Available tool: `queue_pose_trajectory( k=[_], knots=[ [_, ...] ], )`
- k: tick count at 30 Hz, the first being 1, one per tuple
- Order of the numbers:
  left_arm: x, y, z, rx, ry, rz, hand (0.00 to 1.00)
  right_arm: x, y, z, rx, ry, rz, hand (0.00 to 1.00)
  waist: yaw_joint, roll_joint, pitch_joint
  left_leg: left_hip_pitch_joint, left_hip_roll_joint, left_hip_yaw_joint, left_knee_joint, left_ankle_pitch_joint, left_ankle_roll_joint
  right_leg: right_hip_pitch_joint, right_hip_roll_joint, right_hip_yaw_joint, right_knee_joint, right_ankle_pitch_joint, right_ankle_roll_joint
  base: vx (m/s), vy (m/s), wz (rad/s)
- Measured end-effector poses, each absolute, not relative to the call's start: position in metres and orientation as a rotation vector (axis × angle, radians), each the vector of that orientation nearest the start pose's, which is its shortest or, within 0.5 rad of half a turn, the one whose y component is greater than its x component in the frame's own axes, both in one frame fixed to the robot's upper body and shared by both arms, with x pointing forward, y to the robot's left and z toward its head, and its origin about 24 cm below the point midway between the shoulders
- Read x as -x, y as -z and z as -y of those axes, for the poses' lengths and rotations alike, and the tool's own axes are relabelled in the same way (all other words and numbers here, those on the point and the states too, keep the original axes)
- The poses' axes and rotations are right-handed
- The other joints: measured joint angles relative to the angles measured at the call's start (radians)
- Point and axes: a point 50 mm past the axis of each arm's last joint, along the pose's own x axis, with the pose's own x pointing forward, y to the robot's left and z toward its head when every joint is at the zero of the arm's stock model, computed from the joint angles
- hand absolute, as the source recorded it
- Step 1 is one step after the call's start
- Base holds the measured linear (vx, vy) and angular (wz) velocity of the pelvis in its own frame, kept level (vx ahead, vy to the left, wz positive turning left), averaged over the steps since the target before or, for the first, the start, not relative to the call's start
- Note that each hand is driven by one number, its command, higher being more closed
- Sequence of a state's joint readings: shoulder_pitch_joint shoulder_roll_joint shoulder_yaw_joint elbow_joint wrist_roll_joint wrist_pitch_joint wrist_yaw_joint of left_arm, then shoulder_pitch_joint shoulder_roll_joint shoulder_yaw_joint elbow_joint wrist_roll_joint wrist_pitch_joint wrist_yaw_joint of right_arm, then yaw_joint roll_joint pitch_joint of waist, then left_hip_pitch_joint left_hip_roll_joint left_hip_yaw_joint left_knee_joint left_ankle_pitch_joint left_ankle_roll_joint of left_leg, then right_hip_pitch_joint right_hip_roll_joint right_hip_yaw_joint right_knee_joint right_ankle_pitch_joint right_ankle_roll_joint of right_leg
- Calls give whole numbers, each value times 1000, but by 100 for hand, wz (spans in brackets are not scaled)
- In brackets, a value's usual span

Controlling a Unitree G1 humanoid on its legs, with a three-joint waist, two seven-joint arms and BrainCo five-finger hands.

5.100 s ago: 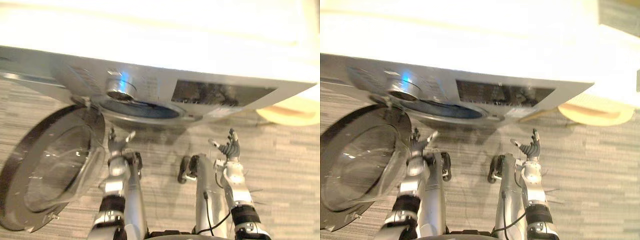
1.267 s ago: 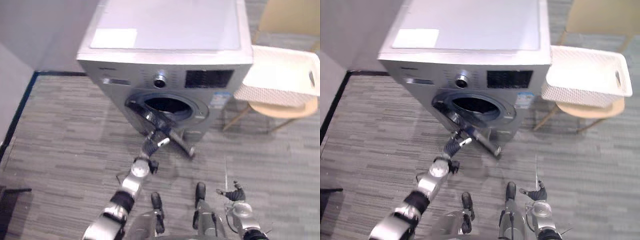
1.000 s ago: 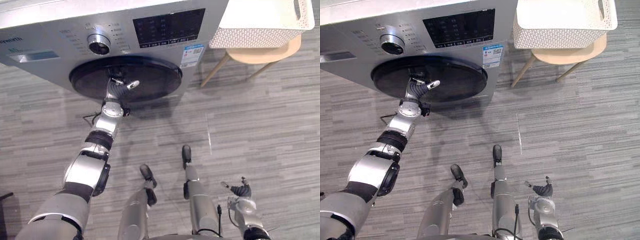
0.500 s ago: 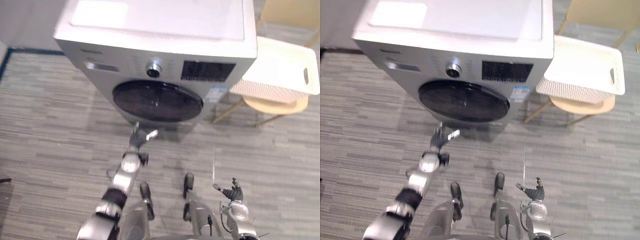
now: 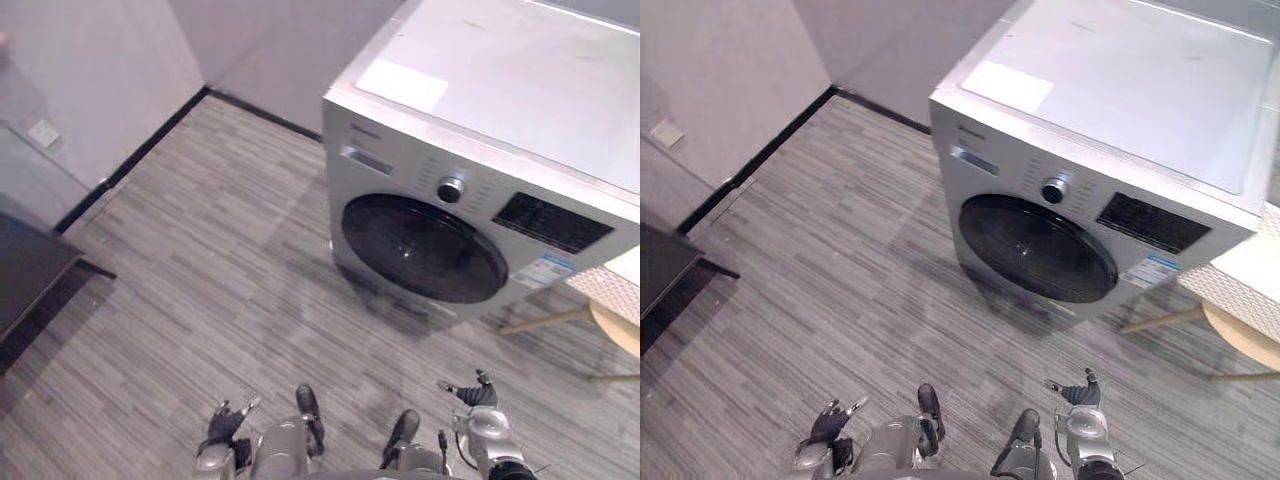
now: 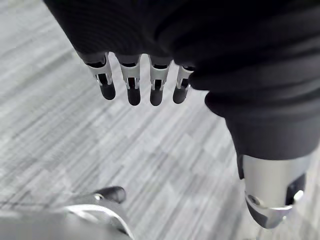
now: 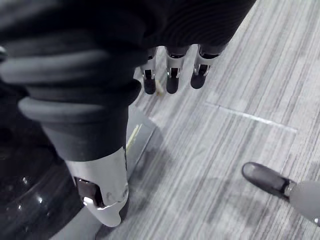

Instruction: Pick up the laundry basket with both hands and put the clothes into the washing machine.

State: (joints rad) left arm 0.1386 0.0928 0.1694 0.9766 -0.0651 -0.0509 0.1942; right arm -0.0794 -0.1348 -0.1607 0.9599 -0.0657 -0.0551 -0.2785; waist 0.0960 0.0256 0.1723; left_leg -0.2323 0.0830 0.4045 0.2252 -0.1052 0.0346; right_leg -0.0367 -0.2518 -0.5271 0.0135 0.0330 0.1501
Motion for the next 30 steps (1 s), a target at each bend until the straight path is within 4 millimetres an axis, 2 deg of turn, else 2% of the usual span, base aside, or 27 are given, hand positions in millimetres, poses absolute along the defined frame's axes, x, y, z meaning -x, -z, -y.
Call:
queue_pose_trajectory(
  k=[2,3,4,5,6,7,8,9,10,12,13,14,15,16,17,18,19,20,21,22,24,26,28,29,30],
  knots=[
    [-75,156,-221,-44,-464,-1071,0,-176,121,230,241,405,-807,0,7,-3,-1,-7,-16,-20,72,-67,12,19,-34,-24,46,-39,41,76,188,27],
    [-68,157,-221,-26,-487,-1082,0,-174,122,229,251,388,-816,0,2,-11,-5,-22,-26,-41,120,-111,21,16,-71,-41,129,-84,60,105,193,67],
    [-64,157,-223,-28,-494,-1087,0,-171,123,229,260,371,-826,0,-1,-16,-10,-16,-53,-75,142,-138,31,5,-129,-49,260,-122,39,177,214,78],
    [-64,157,-222,-26,-493,-1084,0,-169,124,230,265,371,-831,0,-3,-16,-11,-12,-66,-95,147,-147,43,-23,-162,-40,362,-136,-10,194,162,99],
    [-68,155,-221,-26,-489,-1065,0,-166,125,231,280,360,-842,0,-6,-22,-7,10,-91,-140,147,-157,60,-107,-206,50,576,-91,-123,273,234,90],
    [-72,153,-223,-30,-489,-1048,0,-165,126,231,280,357,-845,0,-12,-8,-9,21,-96,-172,148,-156,60,-153,-203,117,671,-96,-119,246,188,123],
    [-80,149,-229,-47,-489,-1011,0,-166,127,223,268,333,-850,0,-25,-15,-5,37,-97,-235,148,-164,82,-210,-153,195,787,-165,-77,334,136,121],
    [-85,145,-233,-55,-491,-985,0,-168,128,218,260,316,-846,0,-30,-13,2,57,-105,-278,136,-166,87,-243,-106,217,814,-221,-78,350,30,126],
    [-93,143,-233,-52,-490,-960,0,-171,127,216,262,304,-840,0,-30,-24,13,95,-118,-309,115,-168,90,-269,-61,239,802,-255,-92,429,24,119],
    [-109,139,-232,-51,-471,-918,0,-176,123,218,274,303,-818,0,-45,-31,17,153,-150,-391,89,-174,96,-355,37,299,694,-274,-89,379,5,147],
    [-119,137,-227,-52,-443,-895,0,-181,120,220,279,305,-803,0,-71,-29,22,177,-168,-453,89,-182,97,-406,83,357,599,-258,-72,451,-63,174],
    [-127,135,-224,-45,-434,-873,0,-184,118,222,283,306,-790,0,-85,-36,32,212,-175,-494,85,-190,93,-419,115,406,499,-228,-60,476,-85,171],
    [-133,133,-221,-40,-427,-856,0,-185,116,223,284,307,-780,0,-85,-30,44,242,-182,-525,79,-199,77,-422,145,440,385,-177,-55,503,-136,149],
    [-135,132,-222,-41,-426,-843,0,-185,116,222,286,305,-777,0,-83,-40,46,285,-185,-558,64,-215,49,-421,161,474,279,-108,-65,507,-189,146],
    [-133,132,-223,-44,-429,-841,0,-182,117,222,287,304,-785,0,-86,-45,44,316,-188,-581,68,-233,21,-420,161,484,271,-66,-92,654,-289,161],
    [-131,132,-223,-46,-431,-841,0,-178,119,224,292,304,-797,0,-96,-45,39,333,-188,-612,92,-250,-3,-412,158,490,312,16,-115,690,-337,155],
    [-130,132,-219,-39,-431,-840,0,-177,118,227,305,302,-800,0,-95,-17,33,309,-158,-624,175,-254,-18,-412,164,444,364,23,-139,593,-282,120],
    [-129,133,-218,-37,-429,-840,0,-182,116,226,306,297,-783,0,-91,-5,31,269,-141,-606,260,-246,-31,-401,168,432,365,-2,-151,564,-239,75],
    [-127,134,-216,-25,-438,-847,0,-190,112,222,314,272,-753,0,-80,20,33,177,-94,-530,466,-195,-93,-361,206,398,348,-27,-176,535,-216,24],
    [-118,137,-214,-17,-446,-871,0,-194,110,216,314,241,-733,0,-70,24,36,100,-19,-466,649,-118,-94,-295,242,387,311,-40,-198,526,-212,6],
    [-121,138,-208,-7,-423,-870,0,-192,112,209,292,238,-740,0,-53,12,41,48,72,-352,775,-126,-87,-182,261,361,245,-39,-208,470,-188,20],
    [-128,135,-199,12,-403,-845,0,-189,113,210,277,254,-747,0,-55,-11,42,8,99,-280,744,-134,-75,-91,241,343,179,-39,-209,407,-139,45],
    [-137,131,-195,22,-394,-809,0,-188,113,214,249,296,-750,0,-53,-10,41,-38,133,-234,557,-137,-70,-30,227,304,121,-40,-208,277,-58,34],
    [-140,130,-195,20,-393,-804,0,-188,113,215,245,302,-752,0,-51,-8,42,-41,137,-229,485,-135,-74,-22,225,294,115,-40,-207,168,32,29],
    [-143,129,-195,20,-389,-796,0,-187,114,216,239,309,-755,0,-51,-6,42,-36,145,-212,348,-111,-100,-10,220,279,112,-47,-196,87,34,14]
  ],
)
